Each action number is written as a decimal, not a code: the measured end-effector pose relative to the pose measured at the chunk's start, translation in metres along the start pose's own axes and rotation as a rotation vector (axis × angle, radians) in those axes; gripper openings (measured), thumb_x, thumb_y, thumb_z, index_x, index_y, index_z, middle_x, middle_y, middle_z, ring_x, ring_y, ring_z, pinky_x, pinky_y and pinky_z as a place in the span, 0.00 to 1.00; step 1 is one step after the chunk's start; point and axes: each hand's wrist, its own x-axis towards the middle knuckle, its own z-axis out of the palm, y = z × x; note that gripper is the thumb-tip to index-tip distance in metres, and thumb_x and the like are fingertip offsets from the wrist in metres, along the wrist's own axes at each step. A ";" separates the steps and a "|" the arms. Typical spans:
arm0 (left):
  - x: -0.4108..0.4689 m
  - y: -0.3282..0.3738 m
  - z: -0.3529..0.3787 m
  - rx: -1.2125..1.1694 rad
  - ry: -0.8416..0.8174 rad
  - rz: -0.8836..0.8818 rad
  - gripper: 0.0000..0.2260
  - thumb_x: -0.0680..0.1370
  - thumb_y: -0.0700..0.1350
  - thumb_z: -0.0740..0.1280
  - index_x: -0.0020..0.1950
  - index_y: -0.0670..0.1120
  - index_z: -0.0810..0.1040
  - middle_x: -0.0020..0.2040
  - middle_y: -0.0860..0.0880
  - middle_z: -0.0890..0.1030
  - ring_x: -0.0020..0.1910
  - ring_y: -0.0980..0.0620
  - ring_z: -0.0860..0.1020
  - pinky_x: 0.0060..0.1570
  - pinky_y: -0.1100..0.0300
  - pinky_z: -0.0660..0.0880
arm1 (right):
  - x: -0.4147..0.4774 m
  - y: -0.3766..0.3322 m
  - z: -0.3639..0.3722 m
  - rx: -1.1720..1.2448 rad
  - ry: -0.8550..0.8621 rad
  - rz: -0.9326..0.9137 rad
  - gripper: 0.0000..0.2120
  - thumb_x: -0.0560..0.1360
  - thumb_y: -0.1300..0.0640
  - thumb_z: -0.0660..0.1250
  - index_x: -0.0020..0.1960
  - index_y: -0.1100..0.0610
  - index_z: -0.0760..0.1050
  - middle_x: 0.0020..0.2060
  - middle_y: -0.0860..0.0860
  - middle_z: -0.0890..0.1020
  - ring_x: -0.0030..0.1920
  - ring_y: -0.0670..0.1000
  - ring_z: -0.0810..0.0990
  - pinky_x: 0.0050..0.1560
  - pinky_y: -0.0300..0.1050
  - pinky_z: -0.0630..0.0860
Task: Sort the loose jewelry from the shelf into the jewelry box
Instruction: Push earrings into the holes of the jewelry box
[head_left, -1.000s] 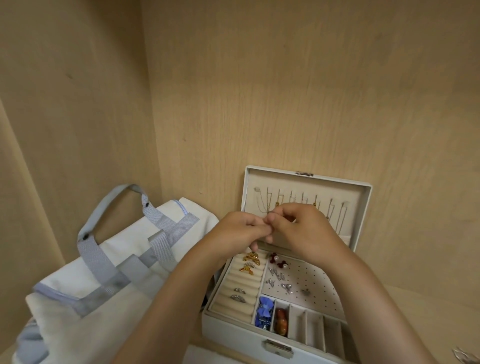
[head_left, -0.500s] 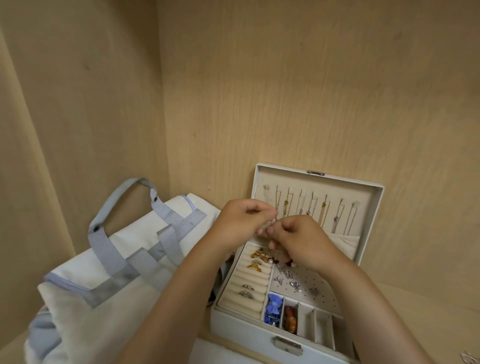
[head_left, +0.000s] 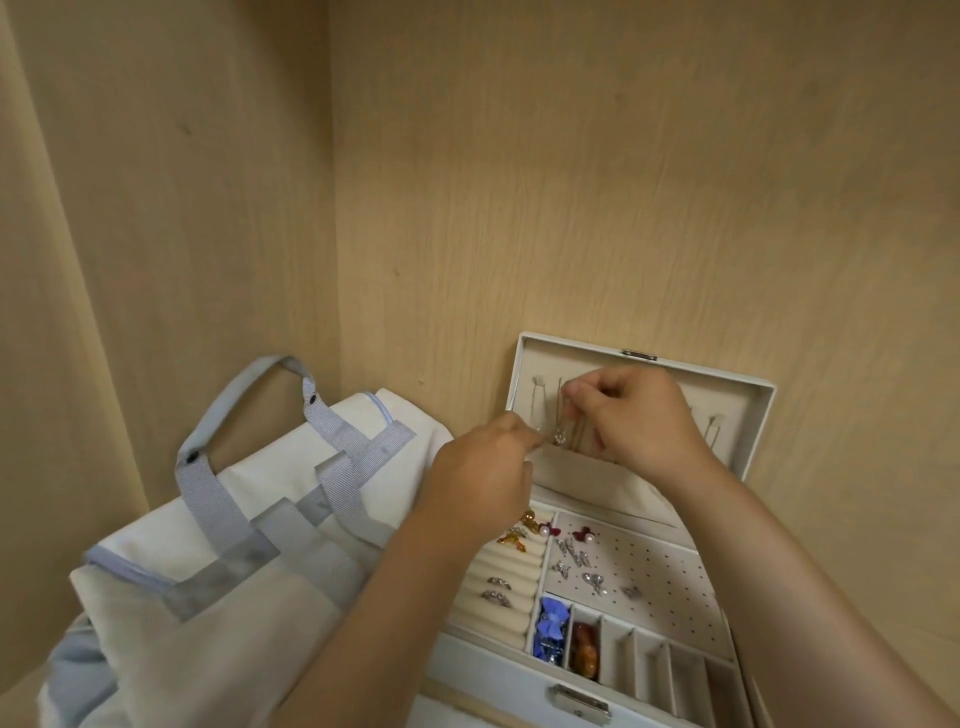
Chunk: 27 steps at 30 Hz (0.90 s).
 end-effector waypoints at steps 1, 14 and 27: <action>0.000 -0.001 0.002 0.020 0.014 0.016 0.16 0.81 0.45 0.61 0.69 0.52 0.74 0.65 0.57 0.72 0.57 0.51 0.77 0.51 0.52 0.77 | 0.004 -0.001 0.000 -0.020 0.011 -0.010 0.14 0.78 0.54 0.67 0.35 0.52 0.83 0.22 0.42 0.78 0.24 0.43 0.76 0.35 0.40 0.73; 0.001 -0.002 0.005 0.158 0.045 0.055 0.14 0.79 0.41 0.63 0.64 0.50 0.74 0.61 0.54 0.70 0.55 0.51 0.73 0.44 0.55 0.75 | 0.015 0.015 0.021 -0.252 -0.118 -0.155 0.08 0.77 0.57 0.69 0.46 0.47 0.85 0.33 0.40 0.82 0.30 0.38 0.77 0.38 0.41 0.77; 0.003 -0.003 0.001 0.126 0.036 0.052 0.14 0.81 0.47 0.62 0.66 0.51 0.75 0.62 0.56 0.72 0.57 0.53 0.74 0.49 0.55 0.76 | -0.010 0.029 0.018 -0.357 -0.261 -0.185 0.14 0.75 0.60 0.69 0.59 0.49 0.83 0.51 0.45 0.85 0.52 0.42 0.82 0.58 0.43 0.80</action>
